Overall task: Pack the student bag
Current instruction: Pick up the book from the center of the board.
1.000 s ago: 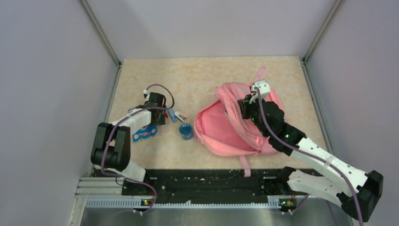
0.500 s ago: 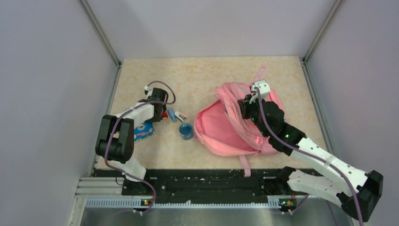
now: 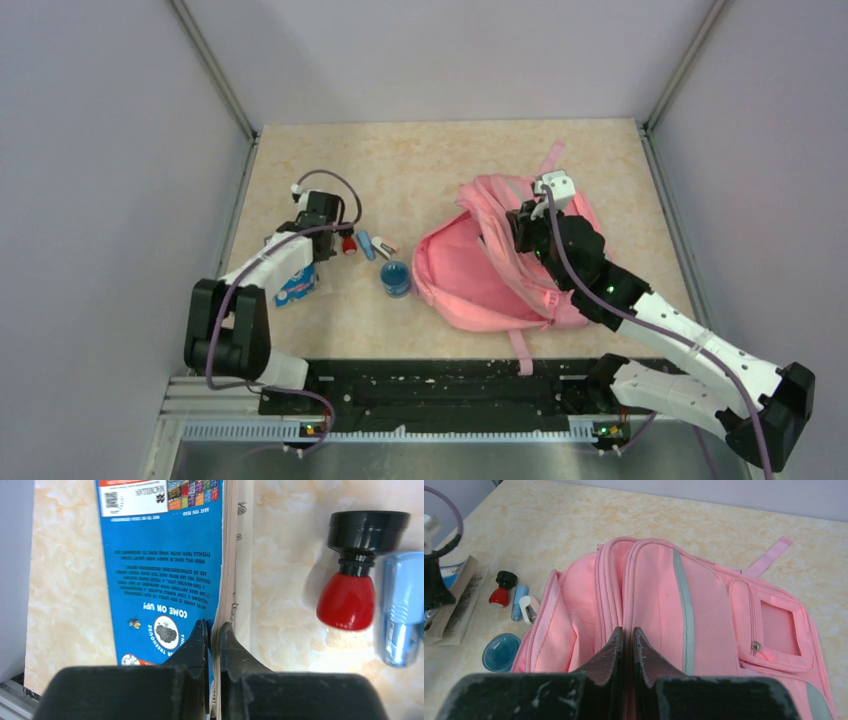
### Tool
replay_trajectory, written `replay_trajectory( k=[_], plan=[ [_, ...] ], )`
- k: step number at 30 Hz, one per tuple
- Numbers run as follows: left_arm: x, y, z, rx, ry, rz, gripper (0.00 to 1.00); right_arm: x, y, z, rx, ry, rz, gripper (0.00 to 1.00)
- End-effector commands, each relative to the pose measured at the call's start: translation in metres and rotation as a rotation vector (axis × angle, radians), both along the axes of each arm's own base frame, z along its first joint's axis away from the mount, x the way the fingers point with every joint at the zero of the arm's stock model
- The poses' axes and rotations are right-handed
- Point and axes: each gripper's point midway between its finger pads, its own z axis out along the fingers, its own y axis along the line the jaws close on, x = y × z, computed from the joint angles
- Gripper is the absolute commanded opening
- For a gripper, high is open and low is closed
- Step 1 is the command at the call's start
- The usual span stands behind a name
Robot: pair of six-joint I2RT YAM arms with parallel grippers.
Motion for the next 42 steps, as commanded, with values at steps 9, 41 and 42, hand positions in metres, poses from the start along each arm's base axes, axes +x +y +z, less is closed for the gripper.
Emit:
replay_trajectory(
  k=[9,41,42],
  plan=[
    [-0.015,-0.009,0.154,-0.152,-0.531,-0.061,0.00,0.004,-0.015,0.025,0.025,-0.068,-0.072,0.00],
    [-0.040,-0.224,0.274,-0.744,-0.812,-0.627,0.00,0.003,-0.008,0.036,0.061,-0.067,-0.050,0.00],
    [-0.036,-0.232,0.264,-0.743,-0.794,-0.615,0.00,0.003,-0.008,0.036,0.061,-0.066,-0.048,0.00]
  ],
)
